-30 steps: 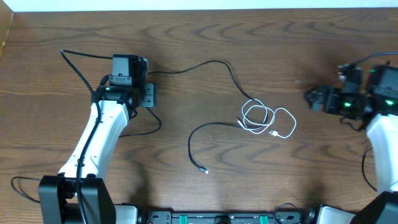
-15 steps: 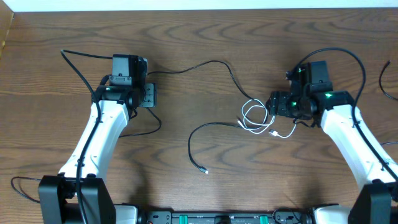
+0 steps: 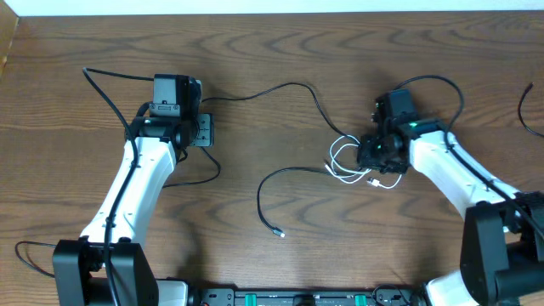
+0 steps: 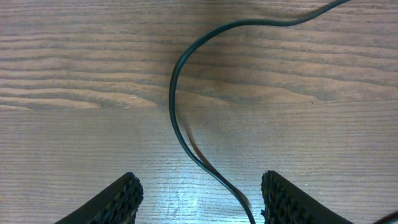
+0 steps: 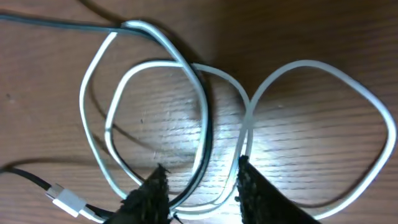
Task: Untangle cables
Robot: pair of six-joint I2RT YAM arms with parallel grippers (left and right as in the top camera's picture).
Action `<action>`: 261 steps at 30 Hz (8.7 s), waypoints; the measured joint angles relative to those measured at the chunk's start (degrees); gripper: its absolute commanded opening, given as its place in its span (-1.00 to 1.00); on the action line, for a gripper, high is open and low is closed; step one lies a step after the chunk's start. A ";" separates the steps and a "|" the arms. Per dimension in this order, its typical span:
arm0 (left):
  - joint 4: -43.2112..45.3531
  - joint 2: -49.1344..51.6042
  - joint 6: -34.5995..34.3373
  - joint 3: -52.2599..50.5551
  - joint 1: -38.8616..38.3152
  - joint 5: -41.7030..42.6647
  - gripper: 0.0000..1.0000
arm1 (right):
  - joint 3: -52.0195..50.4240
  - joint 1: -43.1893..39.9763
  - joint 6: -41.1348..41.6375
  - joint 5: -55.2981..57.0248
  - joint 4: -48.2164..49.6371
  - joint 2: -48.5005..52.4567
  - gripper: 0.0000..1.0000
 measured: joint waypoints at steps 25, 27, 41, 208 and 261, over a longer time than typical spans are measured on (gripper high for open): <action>0.02 0.00 0.00 0.00 0.00 0.00 0.25 | 0.00 0.17 2.01 8.04 0.79 0.17 -0.98; 0.00 0.00 0.00 0.00 0.00 0.00 0.25 | 0.00 0.17 2.03 8.04 1.03 0.17 -0.98; 0.02 0.00 0.00 0.00 0.00 0.00 0.25 | 2.95 0.17 1.95 7.45 -0.90 -0.20 -0.98; 12.72 0.02 10.88 0.04 -17.64 22.49 0.99 | -2.03 -0.90 -39.47 -25.99 13.31 -26.49 -0.98; 23.12 1.25 -90.33 0.15 -19.67 17.92 -0.82 | -2.03 4.85 -39.32 -40.13 16.26 -26.47 -0.98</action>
